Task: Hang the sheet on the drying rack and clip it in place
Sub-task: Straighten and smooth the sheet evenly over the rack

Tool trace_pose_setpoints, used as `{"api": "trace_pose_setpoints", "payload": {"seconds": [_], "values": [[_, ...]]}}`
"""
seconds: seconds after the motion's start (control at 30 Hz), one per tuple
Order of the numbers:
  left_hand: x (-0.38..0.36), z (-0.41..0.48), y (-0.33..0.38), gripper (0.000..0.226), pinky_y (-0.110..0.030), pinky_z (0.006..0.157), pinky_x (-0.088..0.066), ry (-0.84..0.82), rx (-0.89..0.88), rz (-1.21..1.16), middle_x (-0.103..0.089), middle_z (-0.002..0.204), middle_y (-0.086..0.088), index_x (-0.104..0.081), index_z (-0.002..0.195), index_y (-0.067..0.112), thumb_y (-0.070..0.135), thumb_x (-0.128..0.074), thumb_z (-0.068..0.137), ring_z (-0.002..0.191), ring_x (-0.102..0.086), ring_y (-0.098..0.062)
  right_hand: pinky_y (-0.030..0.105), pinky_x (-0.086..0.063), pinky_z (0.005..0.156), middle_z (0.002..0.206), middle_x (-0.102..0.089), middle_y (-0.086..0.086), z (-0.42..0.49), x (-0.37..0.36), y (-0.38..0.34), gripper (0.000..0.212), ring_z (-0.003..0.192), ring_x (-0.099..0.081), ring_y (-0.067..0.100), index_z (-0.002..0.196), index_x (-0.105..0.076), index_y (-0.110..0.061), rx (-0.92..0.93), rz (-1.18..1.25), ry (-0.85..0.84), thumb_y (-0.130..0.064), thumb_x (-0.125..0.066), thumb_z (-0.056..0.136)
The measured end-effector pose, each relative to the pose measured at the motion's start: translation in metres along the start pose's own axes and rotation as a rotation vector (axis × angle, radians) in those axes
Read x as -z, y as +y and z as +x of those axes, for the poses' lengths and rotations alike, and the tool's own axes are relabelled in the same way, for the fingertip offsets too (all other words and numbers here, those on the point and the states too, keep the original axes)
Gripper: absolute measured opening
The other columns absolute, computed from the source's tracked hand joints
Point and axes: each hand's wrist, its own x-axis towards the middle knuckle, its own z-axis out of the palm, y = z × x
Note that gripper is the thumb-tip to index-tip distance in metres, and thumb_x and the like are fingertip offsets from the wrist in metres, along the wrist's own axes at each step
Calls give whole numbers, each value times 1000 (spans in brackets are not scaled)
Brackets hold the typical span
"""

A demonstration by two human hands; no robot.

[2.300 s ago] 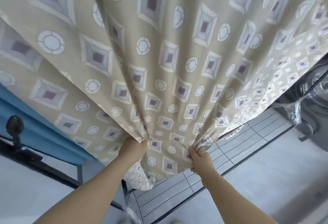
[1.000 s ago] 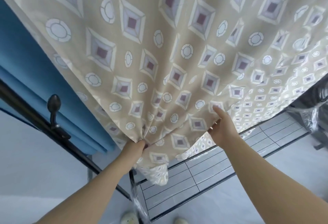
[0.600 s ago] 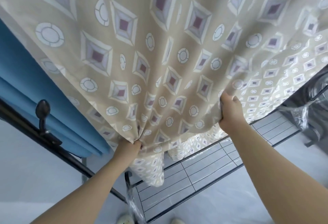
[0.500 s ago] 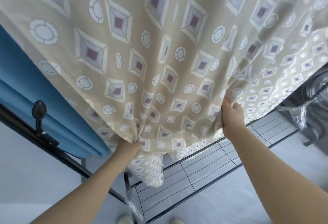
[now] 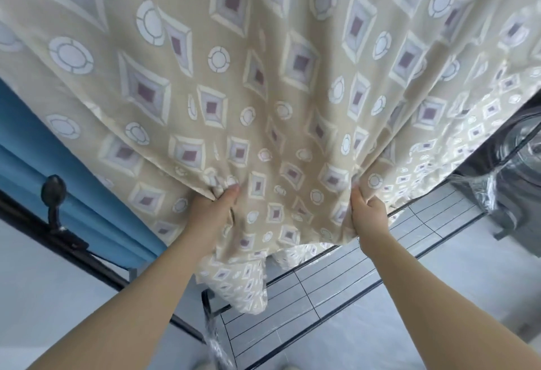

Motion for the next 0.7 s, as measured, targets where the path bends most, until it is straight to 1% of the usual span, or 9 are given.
{"api": "trace_pose_setpoints", "payload": {"seconds": [0.03, 0.13, 0.27, 0.37, 0.47, 0.53, 0.6, 0.67, 0.7], "values": [[0, -3, 2, 5, -24, 84, -41, 23, -73, 103, -62, 93, 7, -59, 91, 19, 22, -62, 89, 96, -58, -14, 23, -38, 54, 68, -54, 0, -2, -1, 2, 34, 63, -50, 11, 69, -51, -17, -3, -11, -6, -39, -49, 95], [5, -2, -3, 21, -14, 72, -30, 96, -190, 306, -58, 98, 0, -60, 109, 8, 20, -52, 94, 97, -52, -11, 22, -38, 55, 67, -52, 1, -6, -4, 8, 35, 63, -49, 10, 67, -49, -16, -12, -31, -12, -37, -48, 96], [12, 5, -26, 32, -24, 76, -38, 135, -189, 519, -66, 102, -18, -63, 104, -5, 22, -50, 95, 102, -60, -28, 27, -37, 55, 65, -51, 3, -9, -7, 30, 39, 65, -49, 17, 65, -49, -14, -59, -120, -36, -38, -46, 96], [15, 6, -48, 35, -29, 86, -43, 54, -64, 677, -65, 109, -20, -62, 109, -5, 24, -48, 96, 106, -60, -32, 28, -35, 53, 65, -50, 7, -13, -6, 50, 45, 60, -46, 18, 64, -48, -9, -142, -194, -57, -41, -46, 95], [15, 3, -67, 39, -30, 90, -42, -47, 161, 776, -60, 118, -19, -55, 117, -4, 28, -43, 98, 113, -55, -30, 31, -37, 62, 67, -48, 9, -14, -3, 78, 51, 66, -49, 25, 72, -50, -2, -207, -354, -74, -46, -42, 95], [12, -3, -73, 36, -26, 85, -40, -84, 233, 780, -57, 120, -15, -53, 119, 1, 28, -40, 99, 113, -53, -28, 33, -38, 71, 70, -48, 9, -13, 3, 88, 52, 80, -50, 30, 88, -55, 3, -246, -440, -79, -47, -41, 96], [13, -6, -75, 25, -23, 77, -36, -108, 319, 691, -55, 103, -8, -53, 105, 5, 27, -46, 97, 100, -54, -25, 34, -37, 73, 82, -53, 14, -8, 9, 88, 44, 85, -48, 30, 102, -57, 0, -268, -465, -130, -41, -41, 97], [17, -8, -75, 16, -23, 75, -34, -147, 346, 560, -53, 90, -4, -52, 91, 10, 26, -55, 93, 85, -52, -19, 32, -36, 66, 85, -52, 14, -4, 12, 76, 21, 77, -47, 26, 105, -52, -13, -271, -387, -196, -30, -44, 98], [20, -7, -75, 13, -23, 76, -35, -165, 344, 497, -55, 89, -2, -54, 92, 12, 24, -60, 90, 84, -51, -17, 30, -36, 61, 81, -52, 12, -3, 13, 68, 18, 70, -47, 24, 101, -51, -9, -310, -278, -190, -25, -51, 93]]}}
